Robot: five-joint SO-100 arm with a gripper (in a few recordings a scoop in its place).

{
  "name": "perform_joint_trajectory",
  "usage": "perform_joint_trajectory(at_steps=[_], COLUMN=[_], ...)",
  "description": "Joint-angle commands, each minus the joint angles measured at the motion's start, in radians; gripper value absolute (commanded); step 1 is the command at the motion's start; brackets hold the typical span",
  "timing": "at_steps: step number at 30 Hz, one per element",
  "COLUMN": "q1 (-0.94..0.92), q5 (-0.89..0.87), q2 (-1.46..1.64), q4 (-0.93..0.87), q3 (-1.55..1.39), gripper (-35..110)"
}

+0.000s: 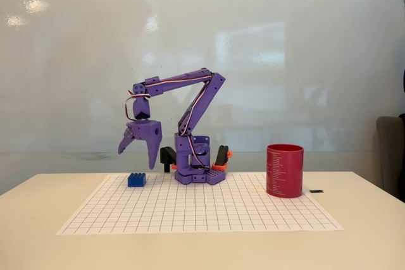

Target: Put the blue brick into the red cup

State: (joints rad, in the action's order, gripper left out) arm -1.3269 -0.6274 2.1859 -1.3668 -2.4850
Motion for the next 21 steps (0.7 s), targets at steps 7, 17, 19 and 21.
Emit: perform_joint_trajectory(at_steps=[7,17,19,21], q1=[0.055,0.044,0.043,0.038], q5=[0.021,0.025,0.026,0.031], q2=[-0.049,-0.041,-0.032,-0.029], q4=[0.091,0.143,0.147,0.152], q3=[-0.057,-0.101,-0.107,-0.107], gripper=[33,22,20,12])
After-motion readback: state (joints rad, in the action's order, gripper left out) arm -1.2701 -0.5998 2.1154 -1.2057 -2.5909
